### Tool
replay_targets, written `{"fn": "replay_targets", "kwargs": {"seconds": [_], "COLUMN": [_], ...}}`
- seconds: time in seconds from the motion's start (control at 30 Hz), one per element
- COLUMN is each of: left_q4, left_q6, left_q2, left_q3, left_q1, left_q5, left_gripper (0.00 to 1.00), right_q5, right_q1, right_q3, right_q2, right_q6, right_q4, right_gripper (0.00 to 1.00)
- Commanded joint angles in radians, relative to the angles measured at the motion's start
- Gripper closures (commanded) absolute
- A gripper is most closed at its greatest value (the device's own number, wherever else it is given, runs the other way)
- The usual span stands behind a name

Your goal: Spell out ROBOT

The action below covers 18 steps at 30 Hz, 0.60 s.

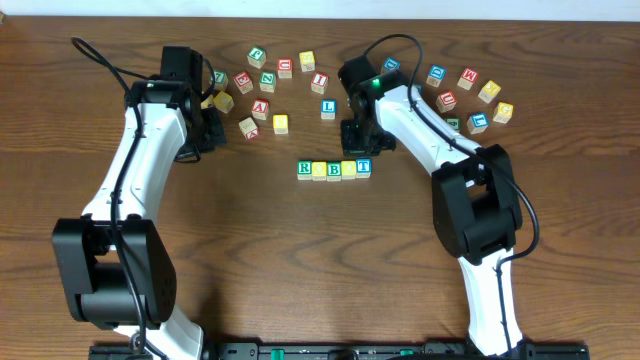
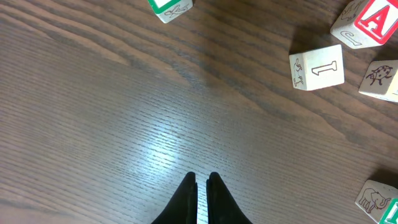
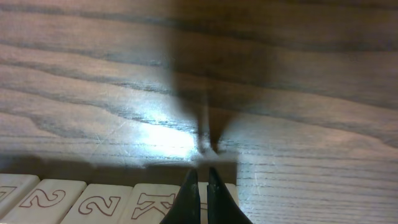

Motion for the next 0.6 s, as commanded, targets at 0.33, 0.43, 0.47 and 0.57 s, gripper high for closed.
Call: {"fn": "replay_targets", "kwargs": {"seconds": [0.33, 0.43, 0.47, 0.57], "left_q4": [-0.013, -0.017, -0.019, -0.032], "left_q6": [0.023, 0.023, 0.023, 0.024], "left_q2": [-0.243, -0.316, -0.342, -0.394], "left_q3": [0.021, 0.021, 0.021, 0.021], "left_q1": [0.002, 0.002, 0.002, 0.002], "left_q5": [-0.003, -0.003, -0.003, -0.007], "left_gripper": [0.9, 0.76, 0.7, 0.49], "right_q5": [-0.005, -0.005, -0.005, -0.004], "right_q1": [-0.116, -0.138, -0.145, -0.16], "right_q3": [0.058, 0.058, 0.058, 0.058], "right_q2": [-0.284, -0.343, -0.363, -0.411], "right_q6": [-0.064, -0.069, -0.082, -0.096], "right_q4": [-0.04, -0.072, -0.088, -0.126], "right_gripper": [0.89, 0.88, 0.87, 0.85]}}
